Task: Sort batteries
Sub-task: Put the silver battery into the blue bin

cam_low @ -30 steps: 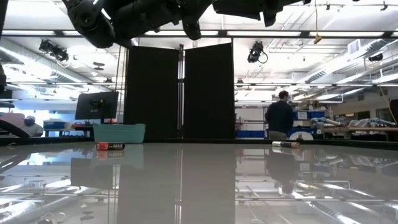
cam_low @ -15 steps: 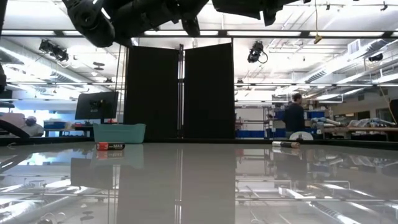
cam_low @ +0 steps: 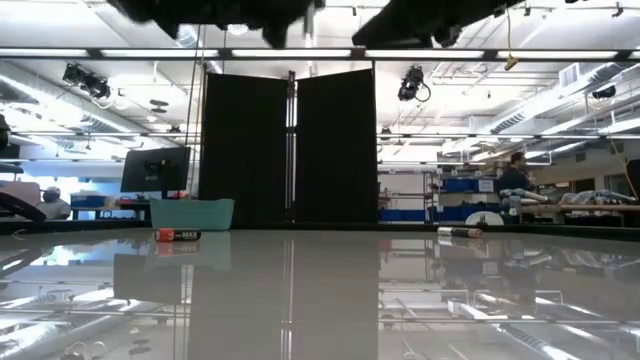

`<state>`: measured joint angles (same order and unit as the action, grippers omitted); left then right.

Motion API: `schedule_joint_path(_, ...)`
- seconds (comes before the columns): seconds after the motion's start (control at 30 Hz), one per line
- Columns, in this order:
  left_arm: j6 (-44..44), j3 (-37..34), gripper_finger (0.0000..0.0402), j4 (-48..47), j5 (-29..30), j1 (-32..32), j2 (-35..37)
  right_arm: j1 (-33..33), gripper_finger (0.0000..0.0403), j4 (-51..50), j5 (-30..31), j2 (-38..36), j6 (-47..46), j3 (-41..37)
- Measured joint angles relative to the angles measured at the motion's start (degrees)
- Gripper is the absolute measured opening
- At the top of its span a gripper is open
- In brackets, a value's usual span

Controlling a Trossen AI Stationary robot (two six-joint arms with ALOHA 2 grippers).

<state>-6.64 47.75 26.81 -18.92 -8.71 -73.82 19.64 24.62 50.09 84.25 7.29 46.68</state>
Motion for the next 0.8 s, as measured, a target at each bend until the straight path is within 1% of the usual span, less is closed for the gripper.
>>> schedule_joint_path(0.1, -6.44, 5.49, 0.0057, -22.19, 6.51, -2.25, 3.37, 0.00, 0.0183, -3.70, 0.02, 0.00, -1.61, -0.02)
schedule_joint_path(0.17, -8.96, 9.76, 0.0057, -35.70, 11.15, -4.18, 4.11, -0.17, 0.0155, -6.35, 0.00, 0.00, -3.07, -0.02)
schedule_joint_path(0.23, -9.87, 13.58, 0.0057, -47.60, 13.99, -6.76, 3.96, -0.42, 0.0119, -8.20, -0.01, 0.00, -4.26, -0.04)
schedule_joint_path(0.27, -9.89, 15.05, 0.0057, -52.77, 15.08, -8.11, 3.52, -0.56, 0.0099, -9.15, 0.00, 0.00, -4.74, -0.04)
schedule_joint_path(0.37, -10.74, 18.60, 0.0057, -63.75, 18.46, -12.64, 2.36, -1.05, 0.0032, -11.65, -0.04, 0.00, -6.24, -0.04)
schedule_joint_path(0.4, -11.20, 19.26, 0.0057, -66.22, 19.75, -14.16, 1.95, -1.20, 0.0017, -12.30, -0.02, 0.00, -6.77, -0.04)
schedule_joint_path(0.43, -11.46, 19.59, 0.0057, -67.56, 20.52, -15.95, 1.45, -1.38, 0.0012, -12.84, -0.03, 0.00, -7.13, -0.04)
schedule_joint_path(0.57, -14.32, 19.66, 0.0057, -71.17, 21.36, -22.97, -1.42, -1.86, 0.0024, -14.40, -0.07, 0.00, -9.17, -0.04)
schedule_joint_path(0.67, -17.79, 19.66, 0.0057, -72.07, 22.94, -27.87, -4.42, -1.88, 0.0015, -15.36, -0.13, 0.00, -9.20, -0.04)
schedule_joint_path(0.8, -20.96, 19.66, 0.0057, -69.28, 22.96, -33.88, -9.77, -1.88, 0.0009, -15.90, -0.20, 0.00, -8.96, -0.04)
